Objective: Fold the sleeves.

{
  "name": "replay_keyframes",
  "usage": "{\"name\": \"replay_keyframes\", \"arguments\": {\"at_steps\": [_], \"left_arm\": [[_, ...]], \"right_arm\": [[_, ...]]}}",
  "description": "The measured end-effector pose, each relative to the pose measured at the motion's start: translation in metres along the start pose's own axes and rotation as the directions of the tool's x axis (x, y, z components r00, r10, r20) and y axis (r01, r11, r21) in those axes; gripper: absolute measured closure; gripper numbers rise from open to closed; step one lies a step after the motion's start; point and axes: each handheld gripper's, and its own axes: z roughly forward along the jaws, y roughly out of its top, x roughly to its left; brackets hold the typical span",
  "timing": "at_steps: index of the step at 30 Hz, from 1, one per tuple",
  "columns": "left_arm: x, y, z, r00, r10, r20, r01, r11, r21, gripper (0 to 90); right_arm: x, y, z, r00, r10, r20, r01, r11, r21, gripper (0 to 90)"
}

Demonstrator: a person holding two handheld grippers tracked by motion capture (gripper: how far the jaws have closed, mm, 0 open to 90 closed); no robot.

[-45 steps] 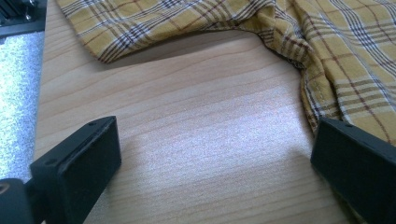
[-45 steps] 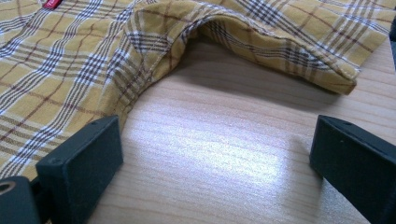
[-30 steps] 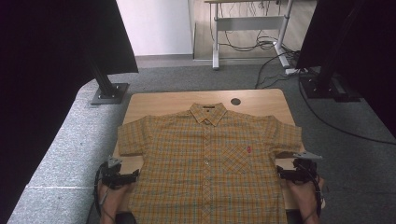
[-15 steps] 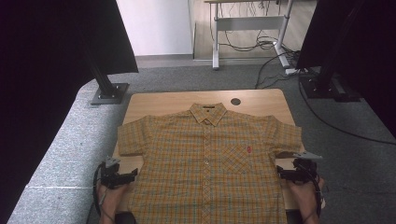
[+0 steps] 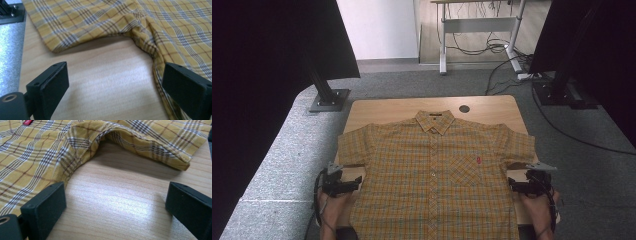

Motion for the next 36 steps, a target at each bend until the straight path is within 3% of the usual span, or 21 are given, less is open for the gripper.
{"name": "replay_keyframes", "arguments": {"at_steps": [14, 27, 36], "left_arm": [[0.007, 0.020, 0.014, 0.9999, 0.016, -0.004, -0.016, 0.9999, -0.006, 8.6], [0.017, 0.042, 0.029, 0.9997, -0.018, 0.015, 0.018, 0.9992, -0.035, 9.4], [0.027, 0.052, 0.040, 0.9993, -0.038, -0.001, 0.038, 0.9985, -0.039, 11.4]], "right_arm": [[0.000, 0.000, 0.000, 1.0000, -0.001, -0.001, 0.001, 1.000, 0.000, 2.6], [0.000, 0.000, 0.000, 1.0000, -0.003, -0.002, 0.003, 1.000, -0.001, 2.6], [0.000, 0.000, 0.000, 1.0000, -0.003, -0.002, 0.003, 1.000, -0.001, 2.6]]}}
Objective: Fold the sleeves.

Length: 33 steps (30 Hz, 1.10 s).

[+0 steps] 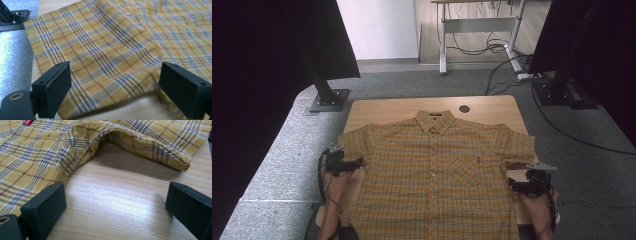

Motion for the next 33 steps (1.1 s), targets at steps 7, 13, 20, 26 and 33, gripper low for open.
{"name": "replay_keyframes", "arguments": {"at_steps": [7, 13, 20, 26, 33], "left_arm": [[0.008, 0.010, 0.010, 0.9996, -0.029, -0.005, 0.029, 0.9996, -0.004, 12.3], [0.014, 0.013, 0.021, 0.9981, -0.058, -0.019, 0.058, 0.9982, 0.015, 14.0], [0.016, 0.015, 0.030, 0.9969, -0.069, -0.039, 0.069, 0.9975, 0.015, 16.2], [0.017, 0.020, 0.039, 0.9955, -0.053, -0.079, 0.055, 0.9982, 0.024, 17.6], [0.015, 0.015, 0.048, 0.9935, -0.013, -0.113, 0.019, 0.9984, 0.054, 19.5]], "right_arm": [[0.000, 0.000, 0.000, 1.0000, 0.000, 0.000, 0.000, 1.000, 0.000, 2.5], [0.000, 0.000, 0.000, 1.0000, -0.002, 0.000, 0.002, 1.000, -0.002, 2.6], [0.000, 0.000, 0.000, 1.0000, -0.002, 0.000, 0.002, 1.000, -0.001, 2.5], [0.000, 0.000, 0.000, 1.0000, -0.002, -0.001, 0.002, 1.000, -0.001, 2.5], [0.000, 0.000, 0.000, 1.0000, -0.003, -0.003, 0.003, 1.000, -0.001, 2.5]]}}
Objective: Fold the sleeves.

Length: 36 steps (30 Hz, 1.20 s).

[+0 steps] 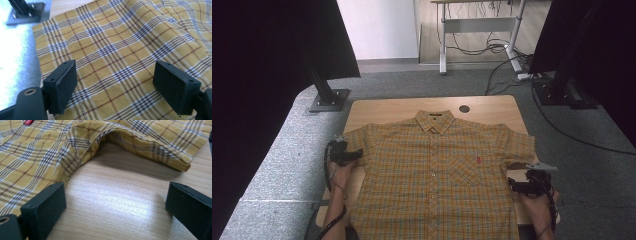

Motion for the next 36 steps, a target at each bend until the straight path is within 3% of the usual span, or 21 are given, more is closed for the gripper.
{"name": "replay_keyframes", "arguments": {"at_steps": [7, 11, 16, 23, 27, 36], "left_arm": [[-0.002, -0.003, -0.001, 1.0000, -0.006, -0.004, 0.006, 0.9998, -0.017, 20.5], [-0.003, -0.005, -0.003, 1.0000, -0.004, -0.004, 0.004, 0.9996, -0.028, 25.9], [-0.008, -0.005, -0.005, 0.9998, 0.005, 0.018, -0.004, 0.9992, -0.040, 39.6], [-0.015, -0.005, -0.007, 0.9987, 0.024, 0.046, -0.022, 0.9985, -0.049, 73.5], [-0.017, -0.007, -0.006, 0.9988, 0.010, 0.048, -0.007, 0.9980, -0.063, 83.2], [-0.019, -0.005, -0.008, 0.9989, -0.016, 0.043, 0.019, 0.9978, -0.064, 87.3]], "right_arm": [[0.000, 0.000, 0.000, 1.0000, -0.007, -0.004, 0.007, 1.000, 0.000, 2.5], [0.000, 0.000, 0.000, 1.0000, -0.006, -0.004, 0.006, 1.000, -0.001, 2.5], [0.000, 0.000, 0.000, 1.0000, -0.007, -0.004, 0.007, 1.000, 0.000, 2.5], [0.000, 0.000, 0.000, 1.0000, -0.007, -0.003, 0.007, 1.000, 0.000, 2.5], [0.000, 0.000, 0.000, 1.0000, -0.007, -0.004, 0.007, 1.000, 0.000, 2.5], [0.000, 0.000, 0.000, 1.0000, -0.006, -0.003, 0.006, 1.000, 0.000, 2.5]]}}
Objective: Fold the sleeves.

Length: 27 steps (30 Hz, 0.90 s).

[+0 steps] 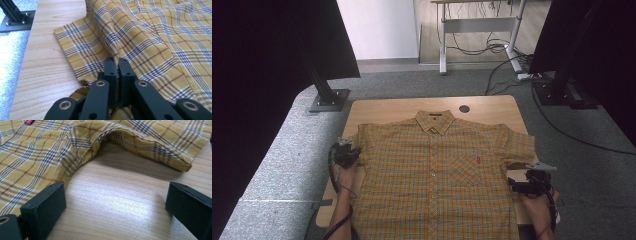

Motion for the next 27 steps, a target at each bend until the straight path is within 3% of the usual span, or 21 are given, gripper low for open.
{"name": "replay_keyframes", "arguments": {"at_steps": [7, 16, 20, 21, 22, 27], "left_arm": [[-0.003, 0.008, -0.011, 0.9998, 0.002, 0.018, -0.001, 0.9991, -0.042, 87.2], [-0.022, 0.028, -0.028, 0.9953, 0.013, 0.096, -0.002, 0.9935, -0.114, 87.1], [-0.042, 0.036, -0.031, 0.9889, 0.052, 0.139, -0.034, 0.9909, -0.130, 87.1], [-0.042, 0.036, -0.031, 0.9889, 0.052, 0.139, -0.034, 0.9909, -0.130, 87.0], [-0.053, 0.039, -0.030, 0.9854, 0.077, 0.152, -0.057, 0.9896, -0.132, 87.0], [-0.071, 0.041, -0.025, 0.9789, 0.131, 0.157, -0.112, 0.9863, -0.120, 86.6]], "right_arm": [[0.000, 0.000, 0.000, 1.0000, -0.001, 0.000, 0.001, 1.000, 0.000, 2.5], [0.000, 0.000, 0.000, 1.0000, 0.000, 0.000, 0.000, 1.000, 0.000, 2.5], [0.000, 0.000, 0.000, 1.0000, 0.000, 0.000, 0.000, 1.000, 0.000, 2.5], [0.000, 0.000, 0.000, 1.0000, 0.000, 0.000, 0.000, 1.000, 0.000, 2.5], [0.000, 0.000, 0.000, 1.0000, 0.000, 0.000, 0.000, 1.000, 0.000, 2.5], [0.000, 0.000, 0.000, 1.0000, -0.001, 0.000, 0.001, 1.000, 0.000, 2.5]]}}
